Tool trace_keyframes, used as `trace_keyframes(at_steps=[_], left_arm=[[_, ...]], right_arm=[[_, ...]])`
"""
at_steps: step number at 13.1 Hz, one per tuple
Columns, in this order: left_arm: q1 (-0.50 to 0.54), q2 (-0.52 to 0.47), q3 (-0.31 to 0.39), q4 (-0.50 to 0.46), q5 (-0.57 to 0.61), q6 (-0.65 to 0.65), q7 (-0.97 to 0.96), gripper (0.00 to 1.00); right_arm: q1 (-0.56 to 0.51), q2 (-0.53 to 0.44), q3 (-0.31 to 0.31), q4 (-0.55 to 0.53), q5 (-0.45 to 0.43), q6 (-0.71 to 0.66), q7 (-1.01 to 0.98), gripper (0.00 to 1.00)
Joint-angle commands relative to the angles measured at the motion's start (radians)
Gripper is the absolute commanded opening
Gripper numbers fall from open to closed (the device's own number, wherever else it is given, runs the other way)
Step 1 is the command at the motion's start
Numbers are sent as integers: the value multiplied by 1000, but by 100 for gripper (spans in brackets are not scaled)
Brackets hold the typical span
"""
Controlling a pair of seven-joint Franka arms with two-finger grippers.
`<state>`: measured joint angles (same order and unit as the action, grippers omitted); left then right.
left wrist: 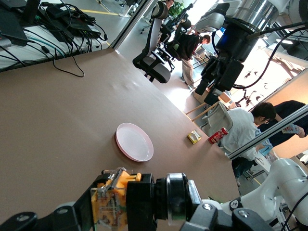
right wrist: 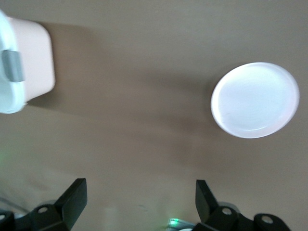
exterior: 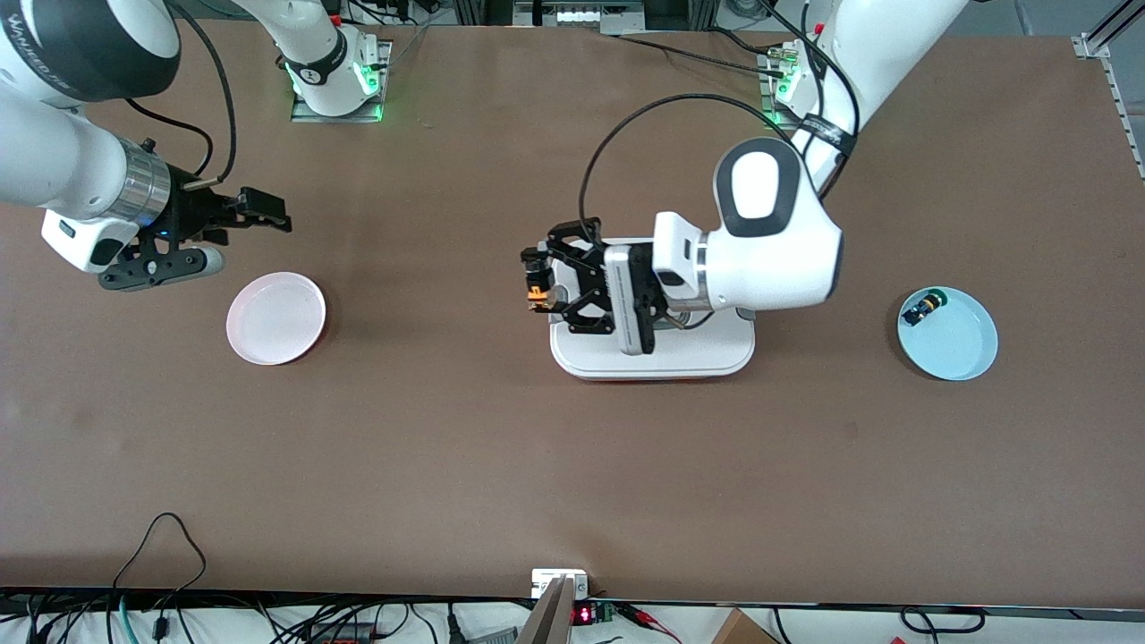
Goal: Transfer orange switch to right arm and place
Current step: 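Carry the switch with the left gripper over the white box, then raise the switch with the left gripper while the right gripper approaches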
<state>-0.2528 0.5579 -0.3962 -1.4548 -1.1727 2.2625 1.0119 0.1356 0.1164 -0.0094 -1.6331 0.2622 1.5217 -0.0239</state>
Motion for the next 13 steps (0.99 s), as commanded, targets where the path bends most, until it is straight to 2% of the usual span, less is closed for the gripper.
trace_keyframes(at_steps=[1, 3, 4, 7, 9, 10, 12, 13], left_arm=[[-17, -1, 10, 4, -30, 28, 31, 0], [-17, -3, 10, 2, -30, 29, 31, 0], [-19, -1, 10, 2, -30, 31, 31, 0], [-31, -1, 10, 1, -33, 35, 33, 0], [-37, -1, 10, -2, -31, 60, 31, 0], [-39, -1, 10, -2, -31, 61, 33, 0], [-37, -3, 10, -7, -31, 62, 33, 0], [-37, -3, 10, -10, -30, 62, 34, 0]], right_arm=[[-34, -3, -8, 16, 159, -76, -16, 100], [-31, -3, -6, 16, 213, -57, -16, 100], [-34, -3, -6, 16, 274, -57, -14, 100], [-50, 15, -8, 1, 538, -103, -2, 100], [-36, 19, -1, -45, 734, -53, 121, 100], [-33, 17, 6, -53, 799, -22, 209, 100], [-31, 31, 8, -69, 857, 9, 318, 100], [-39, 37, 6, -118, 947, 9, 343, 100]])
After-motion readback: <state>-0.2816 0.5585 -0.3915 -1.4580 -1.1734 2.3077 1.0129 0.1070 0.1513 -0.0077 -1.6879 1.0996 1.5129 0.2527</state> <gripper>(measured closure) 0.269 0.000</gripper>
